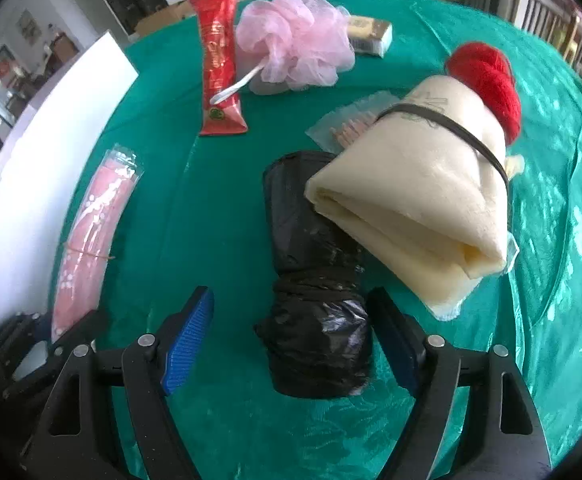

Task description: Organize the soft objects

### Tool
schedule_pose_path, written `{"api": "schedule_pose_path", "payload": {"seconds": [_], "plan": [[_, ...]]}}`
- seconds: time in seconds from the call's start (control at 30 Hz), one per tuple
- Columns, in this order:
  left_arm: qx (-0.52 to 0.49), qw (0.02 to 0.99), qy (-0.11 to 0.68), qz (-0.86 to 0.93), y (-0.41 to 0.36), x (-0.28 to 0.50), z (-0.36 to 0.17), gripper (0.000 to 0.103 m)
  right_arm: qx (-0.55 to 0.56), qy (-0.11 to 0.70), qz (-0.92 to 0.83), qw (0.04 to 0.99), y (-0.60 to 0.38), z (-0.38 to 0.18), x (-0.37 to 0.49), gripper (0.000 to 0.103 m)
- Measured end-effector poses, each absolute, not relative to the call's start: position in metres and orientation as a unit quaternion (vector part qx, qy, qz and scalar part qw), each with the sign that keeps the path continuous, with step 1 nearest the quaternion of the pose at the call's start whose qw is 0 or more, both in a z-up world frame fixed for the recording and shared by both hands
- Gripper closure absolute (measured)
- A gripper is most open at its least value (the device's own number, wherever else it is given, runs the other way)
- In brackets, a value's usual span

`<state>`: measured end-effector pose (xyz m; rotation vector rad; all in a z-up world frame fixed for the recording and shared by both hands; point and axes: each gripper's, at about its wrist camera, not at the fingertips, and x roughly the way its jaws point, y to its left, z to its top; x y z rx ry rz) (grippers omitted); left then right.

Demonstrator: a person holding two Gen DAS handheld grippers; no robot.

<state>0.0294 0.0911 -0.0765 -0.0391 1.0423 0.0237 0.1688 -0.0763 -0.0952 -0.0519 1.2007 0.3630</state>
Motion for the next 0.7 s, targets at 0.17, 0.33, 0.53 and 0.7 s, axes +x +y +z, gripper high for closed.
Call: {"api": "schedule_pose_path", "payload": {"seconds": [0.17,0.33,0.53,0.7], "plan": [[0.011,0.865,0.5,0.038,0.086,0.034,-0.082,0.031,-0.067,0.553,0.164,0.814,-0.066,-0.098,0.163,0.021],[0.006,0.865,0.501,0.036,0.089,0.035,-0.085,0.026,-0.1,0.55,0.167,0.812,-0.056,-0.102,0.156,0.017],[-0.003,0.863,0.505,0.03,0.09,0.039,-0.086,0.025,-0.099,0.587,0.173,0.785,-0.054,-0.102,0.171,0.014],[-0.026,0.875,0.483,0.004,0.095,0.04,-0.081,0.081,-0.087,0.583,0.152,0.793,-0.061,-0.092,0.182,0.064]]}}
